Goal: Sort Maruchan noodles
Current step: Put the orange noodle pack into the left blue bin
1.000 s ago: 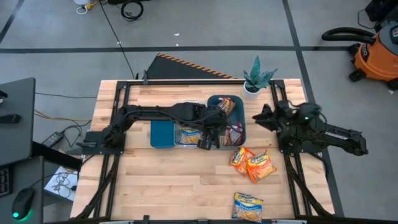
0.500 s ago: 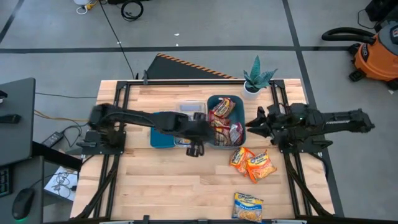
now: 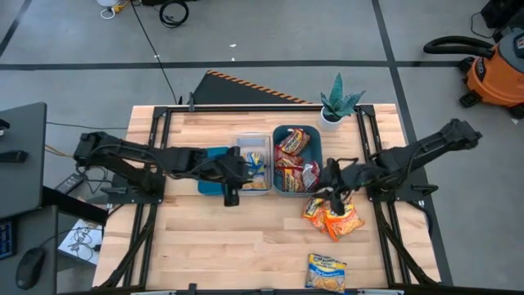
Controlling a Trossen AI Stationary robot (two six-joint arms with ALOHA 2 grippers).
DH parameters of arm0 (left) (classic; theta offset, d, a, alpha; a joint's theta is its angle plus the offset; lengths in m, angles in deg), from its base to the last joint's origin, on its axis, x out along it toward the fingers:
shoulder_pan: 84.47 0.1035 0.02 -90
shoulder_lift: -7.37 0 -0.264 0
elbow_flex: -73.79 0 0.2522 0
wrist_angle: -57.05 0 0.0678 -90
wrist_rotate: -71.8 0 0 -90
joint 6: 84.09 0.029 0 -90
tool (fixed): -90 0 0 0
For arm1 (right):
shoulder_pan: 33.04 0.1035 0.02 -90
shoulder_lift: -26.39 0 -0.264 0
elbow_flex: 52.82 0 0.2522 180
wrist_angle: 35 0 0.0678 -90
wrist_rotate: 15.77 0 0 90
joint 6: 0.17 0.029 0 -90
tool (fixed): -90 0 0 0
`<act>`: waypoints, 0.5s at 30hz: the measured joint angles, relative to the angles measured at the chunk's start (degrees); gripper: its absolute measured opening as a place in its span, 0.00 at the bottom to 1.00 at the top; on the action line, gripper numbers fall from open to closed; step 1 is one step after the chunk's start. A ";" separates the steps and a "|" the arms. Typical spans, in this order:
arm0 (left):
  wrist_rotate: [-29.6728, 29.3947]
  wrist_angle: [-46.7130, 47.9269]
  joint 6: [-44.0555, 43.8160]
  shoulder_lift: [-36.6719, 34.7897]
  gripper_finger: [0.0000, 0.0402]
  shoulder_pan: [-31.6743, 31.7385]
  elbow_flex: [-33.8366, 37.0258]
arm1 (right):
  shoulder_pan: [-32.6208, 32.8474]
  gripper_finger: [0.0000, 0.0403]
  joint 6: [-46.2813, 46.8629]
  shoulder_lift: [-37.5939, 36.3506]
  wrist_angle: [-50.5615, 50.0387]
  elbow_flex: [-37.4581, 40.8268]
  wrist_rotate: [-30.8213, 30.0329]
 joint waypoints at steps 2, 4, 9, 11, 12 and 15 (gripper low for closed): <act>0.01 -0.46 0.02 -1.76 0.14 -0.96 2.14 | 2.22 0.33 1.82 3.62 -4.34 -3.29 -0.76; -0.14 -0.90 0.07 -2.59 0.14 -1.80 3.64 | 4.29 0.33 4.06 7.15 -9.29 -6.51 -1.70; -2.39 -4.60 1.20 -6.82 0.14 -3.57 8.14 | 8.71 0.33 9.89 14.71 -20.09 -13.46 -3.48; -2.52 -5.46 1.27 -8.35 0.14 -3.84 10.14 | 9.84 0.33 12.22 17.02 -23.00 -15.42 -3.57; -2.58 -6.58 1.17 -8.67 0.14 -3.99 10.80 | 10.37 0.33 13.86 18.00 -24.42 -15.89 -3.44; -2.86 -6.35 0.48 -9.79 0.14 -3.98 12.32 | 11.33 0.33 18.16 20.79 -27.89 -16.16 -2.08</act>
